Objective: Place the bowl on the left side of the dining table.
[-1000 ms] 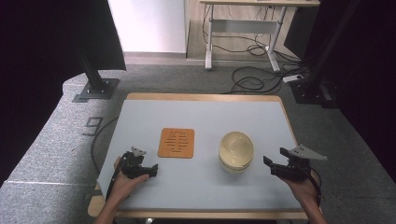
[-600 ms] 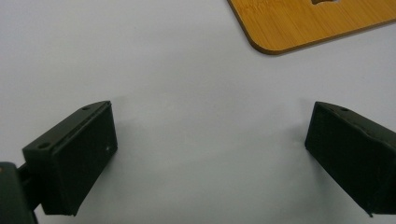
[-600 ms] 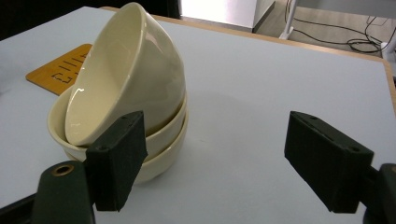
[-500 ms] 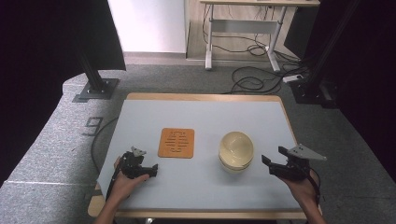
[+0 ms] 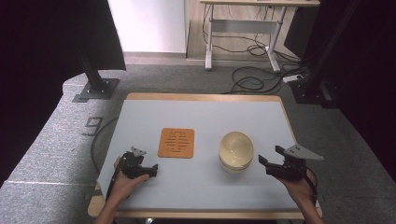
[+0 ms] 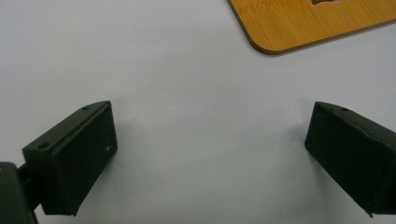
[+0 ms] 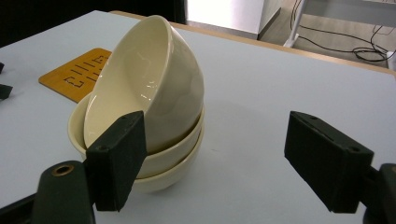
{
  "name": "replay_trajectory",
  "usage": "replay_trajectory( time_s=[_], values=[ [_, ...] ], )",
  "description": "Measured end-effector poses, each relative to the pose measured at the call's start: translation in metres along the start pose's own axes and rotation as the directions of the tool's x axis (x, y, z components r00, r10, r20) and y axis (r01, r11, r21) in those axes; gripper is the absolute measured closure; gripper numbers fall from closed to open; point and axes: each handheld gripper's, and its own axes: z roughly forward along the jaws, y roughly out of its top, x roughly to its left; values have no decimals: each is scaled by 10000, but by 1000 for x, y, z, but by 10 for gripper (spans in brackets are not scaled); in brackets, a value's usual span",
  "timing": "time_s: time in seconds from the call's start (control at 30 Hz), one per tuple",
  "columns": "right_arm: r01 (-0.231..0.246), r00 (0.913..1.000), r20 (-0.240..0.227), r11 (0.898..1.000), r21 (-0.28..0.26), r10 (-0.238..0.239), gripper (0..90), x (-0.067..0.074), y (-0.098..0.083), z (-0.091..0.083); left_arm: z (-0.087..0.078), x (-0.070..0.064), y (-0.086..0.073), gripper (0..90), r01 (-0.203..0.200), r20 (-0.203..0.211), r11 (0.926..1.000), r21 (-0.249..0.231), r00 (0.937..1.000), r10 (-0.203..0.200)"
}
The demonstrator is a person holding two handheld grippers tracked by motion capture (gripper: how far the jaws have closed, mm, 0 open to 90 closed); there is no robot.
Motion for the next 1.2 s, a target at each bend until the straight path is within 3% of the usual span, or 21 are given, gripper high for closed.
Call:
replay_trajectory(
  time_s=[1.2],
  values=[
    [481,9988,-57,9988,54,-481,208,21,3,14,0,0,0,23,-15,-21,10000,26,10000,15]
  ],
)
